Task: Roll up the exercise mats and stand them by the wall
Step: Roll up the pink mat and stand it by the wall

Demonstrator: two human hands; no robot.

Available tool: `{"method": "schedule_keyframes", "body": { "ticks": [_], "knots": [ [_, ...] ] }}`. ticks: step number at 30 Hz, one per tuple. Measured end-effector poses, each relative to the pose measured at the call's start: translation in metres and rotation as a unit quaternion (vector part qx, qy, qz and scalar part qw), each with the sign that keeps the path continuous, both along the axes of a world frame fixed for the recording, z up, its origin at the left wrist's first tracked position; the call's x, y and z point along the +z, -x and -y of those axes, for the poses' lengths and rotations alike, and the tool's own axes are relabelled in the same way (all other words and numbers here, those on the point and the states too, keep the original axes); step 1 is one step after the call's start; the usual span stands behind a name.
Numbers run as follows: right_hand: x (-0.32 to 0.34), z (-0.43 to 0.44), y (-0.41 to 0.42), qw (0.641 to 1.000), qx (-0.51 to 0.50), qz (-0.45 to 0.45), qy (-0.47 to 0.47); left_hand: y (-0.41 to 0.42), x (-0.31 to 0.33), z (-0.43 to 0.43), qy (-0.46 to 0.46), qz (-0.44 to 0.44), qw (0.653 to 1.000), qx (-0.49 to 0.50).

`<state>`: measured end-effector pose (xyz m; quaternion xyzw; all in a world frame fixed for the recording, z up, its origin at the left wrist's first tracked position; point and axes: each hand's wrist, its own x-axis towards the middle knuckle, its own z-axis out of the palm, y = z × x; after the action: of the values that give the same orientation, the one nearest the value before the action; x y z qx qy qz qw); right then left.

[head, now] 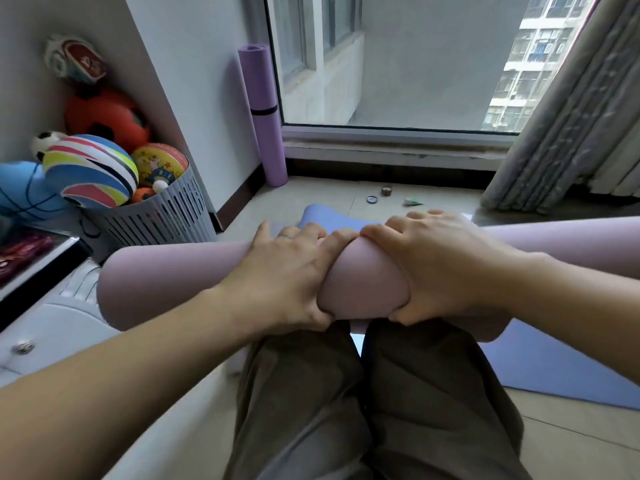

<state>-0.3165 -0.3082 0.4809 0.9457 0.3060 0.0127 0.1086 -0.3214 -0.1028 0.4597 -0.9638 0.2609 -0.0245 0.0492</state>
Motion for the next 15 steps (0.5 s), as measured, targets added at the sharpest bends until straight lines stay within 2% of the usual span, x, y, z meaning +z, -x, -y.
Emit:
{"method": "schedule_keyframes", "body": {
  "ticks": [9, 12, 15],
  "knots": [
    [-0.065, 0.003, 0.046, 0.986, -0.041, -0.162, -0.025, 0.036, -0.057, 0.006, -0.024, -0.138, 0.990, -0.032],
    [-0.065, 0.007, 0.048, 0.990, -0.023, -0.137, -0.016, 0.027, -0.058, 0.003, 0.005, -0.171, 0.985, -0.034],
    [-0.061, 0.000, 0.063, 0.996, -0.005, -0.089, 0.029, 0.007, -0.053, 0.002, 0.040, -0.248, 0.967, -0.032]
  ]
}}
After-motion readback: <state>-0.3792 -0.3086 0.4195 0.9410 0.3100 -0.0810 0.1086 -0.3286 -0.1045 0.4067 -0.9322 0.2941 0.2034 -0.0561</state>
